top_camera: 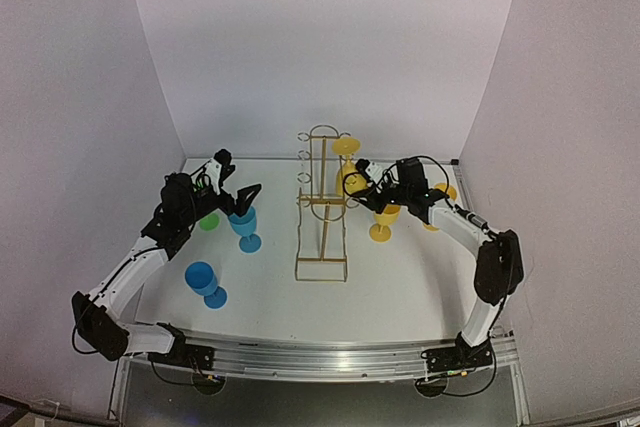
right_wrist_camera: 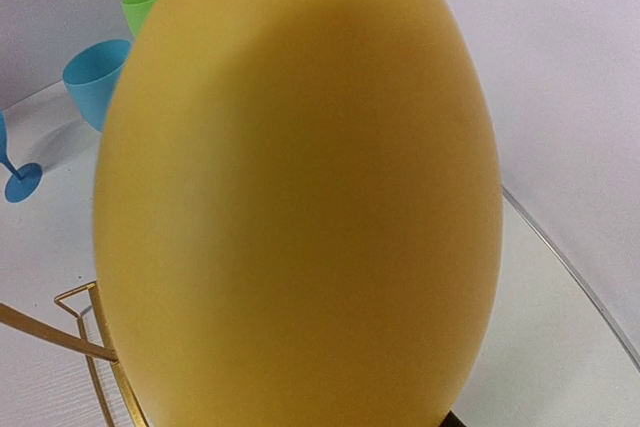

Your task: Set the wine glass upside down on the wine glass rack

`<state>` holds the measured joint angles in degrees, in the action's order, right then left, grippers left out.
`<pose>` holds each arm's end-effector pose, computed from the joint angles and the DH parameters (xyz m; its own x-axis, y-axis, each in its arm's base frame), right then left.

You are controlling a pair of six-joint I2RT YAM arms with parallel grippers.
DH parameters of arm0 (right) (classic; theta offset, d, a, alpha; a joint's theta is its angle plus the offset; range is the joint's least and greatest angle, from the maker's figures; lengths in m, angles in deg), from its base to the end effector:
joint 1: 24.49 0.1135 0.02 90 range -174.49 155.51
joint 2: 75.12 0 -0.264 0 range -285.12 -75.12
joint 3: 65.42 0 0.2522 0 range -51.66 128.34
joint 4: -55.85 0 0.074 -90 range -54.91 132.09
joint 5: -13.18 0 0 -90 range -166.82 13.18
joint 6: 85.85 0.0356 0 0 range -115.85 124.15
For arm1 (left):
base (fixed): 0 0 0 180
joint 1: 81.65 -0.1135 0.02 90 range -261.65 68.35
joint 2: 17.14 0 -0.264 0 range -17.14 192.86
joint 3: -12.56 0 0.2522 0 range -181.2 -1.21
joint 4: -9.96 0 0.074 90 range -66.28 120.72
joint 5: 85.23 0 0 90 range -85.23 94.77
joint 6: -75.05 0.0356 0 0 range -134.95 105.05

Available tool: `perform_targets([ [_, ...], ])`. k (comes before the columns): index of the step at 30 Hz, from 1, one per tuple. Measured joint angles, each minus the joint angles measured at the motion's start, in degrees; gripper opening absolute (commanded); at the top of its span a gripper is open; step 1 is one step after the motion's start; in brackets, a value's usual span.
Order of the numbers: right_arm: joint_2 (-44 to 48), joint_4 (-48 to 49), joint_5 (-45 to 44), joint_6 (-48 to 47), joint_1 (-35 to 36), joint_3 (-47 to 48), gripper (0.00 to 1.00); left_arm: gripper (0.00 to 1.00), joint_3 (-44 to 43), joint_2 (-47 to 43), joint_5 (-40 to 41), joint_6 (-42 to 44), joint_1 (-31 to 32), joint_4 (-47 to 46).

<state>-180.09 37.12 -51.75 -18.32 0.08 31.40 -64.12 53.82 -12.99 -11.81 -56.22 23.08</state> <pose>0.3872 0.1936 0.2848 -0.1046 -0.4285 -0.8975 -0.8228 0.5442 -0.1639 0.2589 -0.1351 0.3743 -0.0788 0.0952 -0.9923 0.6875 0.7261 0.0151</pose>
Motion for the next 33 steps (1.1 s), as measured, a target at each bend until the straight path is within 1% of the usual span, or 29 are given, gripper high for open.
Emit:
perform_targets([
  [6,-0.4,0.9,-0.1,0.0,0.1,-0.4,0.11,1.00,0.3,0.0,0.0,0.0,0.0,0.0],
  [10,-1.4,2.1,0.0,0.6,0.1,-0.4,0.13,0.99,0.5,0.0,0.0,0.0,0.0,0.0],
  [14,-2.0,4.1,0.2,2.1,0.1,-1.3,0.24,1.00,0.5,0.0,0.0,0.2,0.0,0.0],
  [17,-2.0,4.8,0.3,2.8,0.1,-1.5,0.42,0.99,0.5,0.0,0.0,0.5,0.0,0.0],
  [20,-2.0,5.1,0.3,3.1,0.1,-1.5,0.53,0.99,0.5,0.0,0.0,1.1,0.0,0.0],
  [22,-2.1,5.2,0.4,3.4,0.1,-1.5,0.56,0.99,0.5,0.0,0.0,1.3,-0.1,0.0],
  [31,-2.6,5.4,0.4,4.4,0.1,-1.5,0.63,0.99,0.5,0.0,0.0,1.9,-0.4,0.0],
  [33,-2.6,5.4,0.4,4.4,0.1,-1.5,0.69,0.99,0.5,0.0,0.0,2.1,-0.4,0.0],
])
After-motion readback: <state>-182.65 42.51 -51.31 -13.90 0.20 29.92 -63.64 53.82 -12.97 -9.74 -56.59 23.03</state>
